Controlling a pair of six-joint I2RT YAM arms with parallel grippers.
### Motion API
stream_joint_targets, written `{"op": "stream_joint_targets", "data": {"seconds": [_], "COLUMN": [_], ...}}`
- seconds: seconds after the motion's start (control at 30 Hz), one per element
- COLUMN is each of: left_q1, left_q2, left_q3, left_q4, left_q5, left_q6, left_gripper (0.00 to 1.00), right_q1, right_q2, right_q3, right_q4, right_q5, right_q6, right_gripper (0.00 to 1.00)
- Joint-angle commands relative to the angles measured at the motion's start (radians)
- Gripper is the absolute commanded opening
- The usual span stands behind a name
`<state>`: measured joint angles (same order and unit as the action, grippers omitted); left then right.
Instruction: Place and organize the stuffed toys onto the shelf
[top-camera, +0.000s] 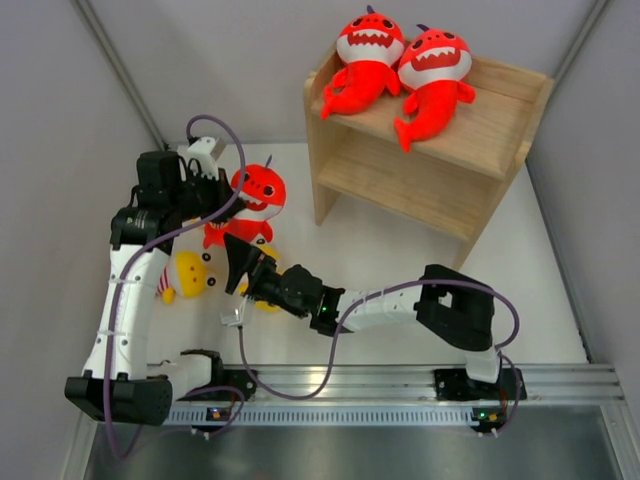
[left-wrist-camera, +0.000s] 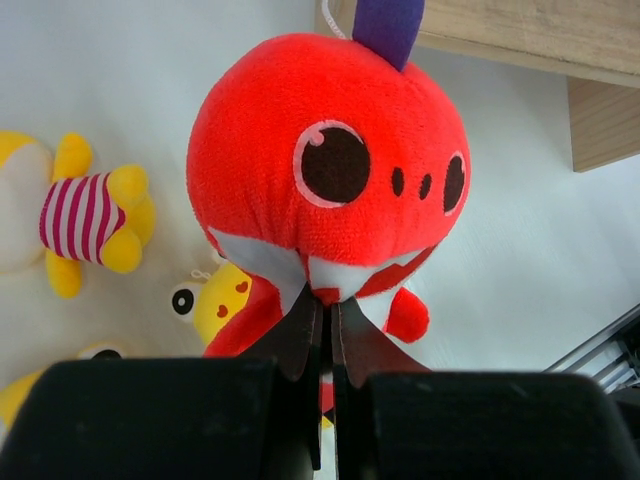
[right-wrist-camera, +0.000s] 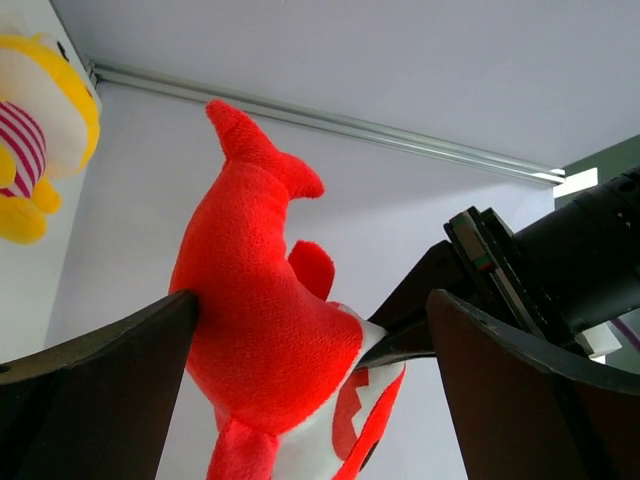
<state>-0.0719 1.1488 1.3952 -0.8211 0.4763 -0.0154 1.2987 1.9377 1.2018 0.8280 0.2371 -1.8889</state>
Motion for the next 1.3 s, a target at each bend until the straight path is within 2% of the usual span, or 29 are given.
{"op": "stream_joint_targets", "data": {"seconds": [0.0,0.23,0.53,0.63,0.67,0.73,0.8,0.83,0.9,1.0,1.03,1.1,1.13,1.2,1.27], "left_q1": [-0.002,0.000,-0.002,-0.002,0.000,-0.002,-0.002,-0.002,-0.002,-0.002,-0.002,0.000,0.000,0.000,0.000], "left_q2": [0.002,0.022,-0.004,-0.014,-0.015,-0.018,-0.021,-0.021,-0.029,-0.044,-0.056,-0.069,-0.075,-0.080,-0.083], "left_q3": [0.062,0.083,0.044,0.039,0.038,0.036,0.034,0.034,0.031,0.030,0.033,0.045,0.076,0.116,0.183], "left_q4": [0.000,0.000,-0.001,-0.001,-0.001,-0.001,-0.001,-0.001,-0.001,-0.001,-0.001,-0.004,-0.012,-0.038,-0.049], "left_q5": [-0.008,-0.004,0.035,0.044,0.048,0.050,0.044,0.038,0.013,-0.039,-0.053,-0.114,-0.143,-0.229,-0.286], "left_q6": [0.006,0.006,-0.006,-0.009,-0.014,-0.012,-0.009,-0.005,0.006,0.038,0.055,0.071,0.086,0.101,0.121], "left_gripper": [0.00,0.00,0.00,0.00,0.00,0.00,0.00,0.00,0.00,0.29,0.51,0.67,0.77,0.85,0.92], "right_q1": [-0.015,-0.012,-0.039,-0.052,-0.053,-0.055,-0.052,-0.050,-0.044,-0.021,-0.018,-0.016,-0.016,-0.024,-0.024], "right_q2": [-0.031,-0.072,0.020,0.043,0.047,0.041,0.018,0.007,-0.048,-0.164,-0.245,-0.337,-0.426,-0.498,-0.583], "right_q3": [-0.036,-0.061,0.061,0.096,0.102,0.116,0.091,0.076,0.022,-0.034,-0.041,-0.024,-0.007,0.062,0.103], "right_q4": [0.017,0.016,0.069,0.092,0.094,0.080,0.095,0.118,0.129,0.067,-0.058,-0.252,-0.496,-0.691,-0.821], "right_q5": [0.047,0.065,0.099,0.111,0.120,0.131,0.136,0.131,0.123,0.134,0.133,0.107,0.046,-0.024,-0.053], "right_q6": [-0.033,0.002,0.004,0.023,0.030,0.037,0.037,0.043,0.047,0.153,0.195,0.295,0.406,0.524,0.554], "right_gripper": [1.00,0.99,0.99,0.70,0.56,0.44,0.11,0.00,0.00,0.00,0.00,0.00,0.00,0.00,0.00]}}
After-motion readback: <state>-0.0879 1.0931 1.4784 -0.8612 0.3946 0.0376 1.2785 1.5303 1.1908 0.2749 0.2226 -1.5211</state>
